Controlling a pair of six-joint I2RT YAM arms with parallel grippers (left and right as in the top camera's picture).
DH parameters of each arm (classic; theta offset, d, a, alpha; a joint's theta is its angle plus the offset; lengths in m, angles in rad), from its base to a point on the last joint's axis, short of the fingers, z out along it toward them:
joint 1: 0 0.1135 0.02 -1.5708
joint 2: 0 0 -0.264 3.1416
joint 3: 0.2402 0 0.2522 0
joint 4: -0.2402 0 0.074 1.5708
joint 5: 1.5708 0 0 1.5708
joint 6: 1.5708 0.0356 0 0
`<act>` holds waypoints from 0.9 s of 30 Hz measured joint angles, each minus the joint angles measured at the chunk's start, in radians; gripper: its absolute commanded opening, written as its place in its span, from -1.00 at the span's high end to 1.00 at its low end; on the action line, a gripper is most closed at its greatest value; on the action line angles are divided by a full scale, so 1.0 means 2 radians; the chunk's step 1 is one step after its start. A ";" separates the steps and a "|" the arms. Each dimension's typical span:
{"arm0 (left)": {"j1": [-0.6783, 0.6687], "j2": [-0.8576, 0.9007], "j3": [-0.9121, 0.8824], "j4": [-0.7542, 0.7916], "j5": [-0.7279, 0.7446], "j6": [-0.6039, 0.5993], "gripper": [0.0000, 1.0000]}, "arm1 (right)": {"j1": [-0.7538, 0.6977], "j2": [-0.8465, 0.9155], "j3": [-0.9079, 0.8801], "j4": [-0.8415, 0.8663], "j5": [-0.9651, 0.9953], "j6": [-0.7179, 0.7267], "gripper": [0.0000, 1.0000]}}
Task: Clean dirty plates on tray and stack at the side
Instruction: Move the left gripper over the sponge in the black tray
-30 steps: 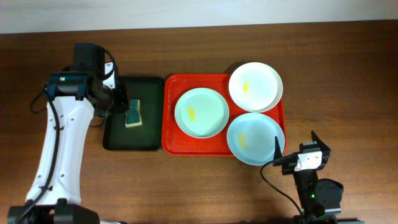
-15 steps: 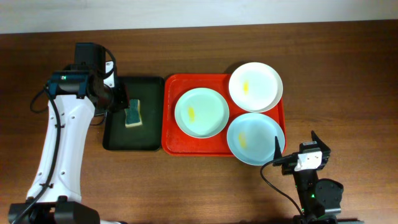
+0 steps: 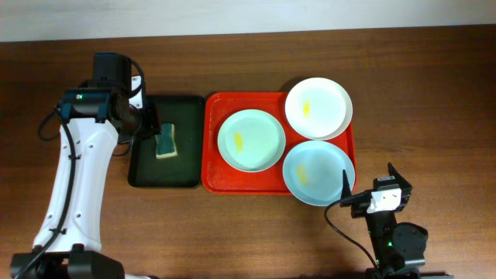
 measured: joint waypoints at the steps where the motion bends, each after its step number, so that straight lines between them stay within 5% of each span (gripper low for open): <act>1: 0.000 0.000 0.000 0.000 0.000 0.000 0.69 | 0.000 0.000 0.000 0.000 0.000 0.001 -0.97; 10: 0.000 0.002 0.000 0.012 -0.006 0.000 0.35 | 0.000 0.000 0.000 0.000 0.000 0.000 -0.97; 18: 0.000 0.034 0.000 0.014 -0.008 0.000 0.40 | 0.000 0.000 0.000 0.000 0.000 0.000 -0.97; 22: 0.000 0.046 0.000 0.016 -0.008 -0.001 0.09 | 0.000 0.000 0.000 0.000 0.000 0.000 -0.97; 27: 0.000 0.046 0.000 0.036 -0.008 0.000 0.20 | 0.000 0.000 0.000 0.000 0.000 0.000 -0.97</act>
